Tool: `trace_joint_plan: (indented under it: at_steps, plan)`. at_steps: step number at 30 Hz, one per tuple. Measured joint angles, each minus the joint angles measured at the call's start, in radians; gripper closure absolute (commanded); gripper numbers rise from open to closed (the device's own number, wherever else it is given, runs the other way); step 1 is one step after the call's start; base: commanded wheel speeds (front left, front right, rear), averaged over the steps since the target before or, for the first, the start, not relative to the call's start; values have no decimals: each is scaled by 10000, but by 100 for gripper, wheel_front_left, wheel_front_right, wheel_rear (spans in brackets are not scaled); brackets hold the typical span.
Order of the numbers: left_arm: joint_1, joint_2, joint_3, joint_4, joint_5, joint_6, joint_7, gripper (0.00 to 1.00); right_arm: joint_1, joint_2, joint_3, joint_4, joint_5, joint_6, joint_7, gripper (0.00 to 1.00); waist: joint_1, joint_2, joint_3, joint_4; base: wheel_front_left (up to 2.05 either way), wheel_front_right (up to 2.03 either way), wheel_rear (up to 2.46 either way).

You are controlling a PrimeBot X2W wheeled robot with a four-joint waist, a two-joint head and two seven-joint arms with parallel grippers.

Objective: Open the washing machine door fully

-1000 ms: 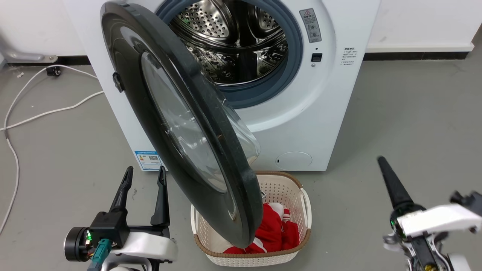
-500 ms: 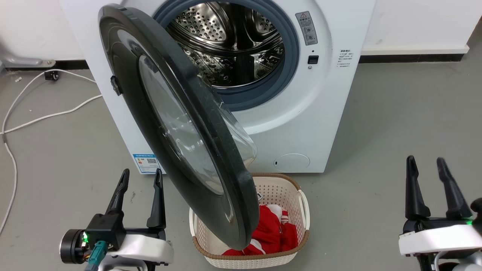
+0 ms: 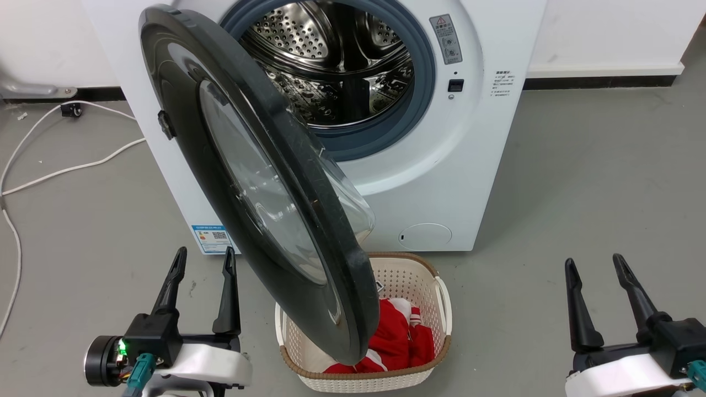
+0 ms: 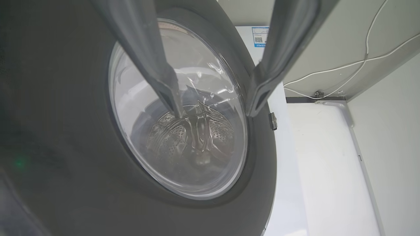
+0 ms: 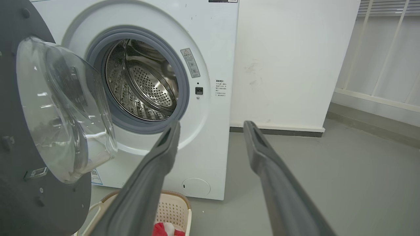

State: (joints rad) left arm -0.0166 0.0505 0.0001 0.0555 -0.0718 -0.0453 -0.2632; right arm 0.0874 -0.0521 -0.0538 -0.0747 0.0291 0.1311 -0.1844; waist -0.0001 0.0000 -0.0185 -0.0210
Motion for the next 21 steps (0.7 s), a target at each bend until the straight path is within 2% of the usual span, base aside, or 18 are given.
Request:
trace_joint_plan:
  at_steps: [14, 15, 16, 17, 21]
  plan:
    - [0, 0, -44, -2, -8, 6, 0, 0, -76, 2, 38, 497, 412, 0, -130, 0, 1, 0, -8, -44, 0, 0, 0]
    - [0, 0, -46, -13, -17, 15, 0, 21, -78, 2, 36, 512, 410, 0, -130, 0, 1, 0, -3, -46, 0, 0, 0]
    - [0, 0, -40, -19, -19, 15, 0, 75, -78, 2, 38, 523, 410, 0, -130, 0, 1, 0, 3, -49, 0, 0, 0]
    - [0, 0, -48, -17, -21, 15, 0, 100, -80, 2, 35, 535, 410, 0, -132, 0, 1, 0, 9, -50, 0, 0, 0]
    - [0, 0, -52, -67, -31, 0, 2, 100, -163, 2, 13, 579, 410, 0, -136, 0, 1, 0, 22, -59, 0, 0, 0]
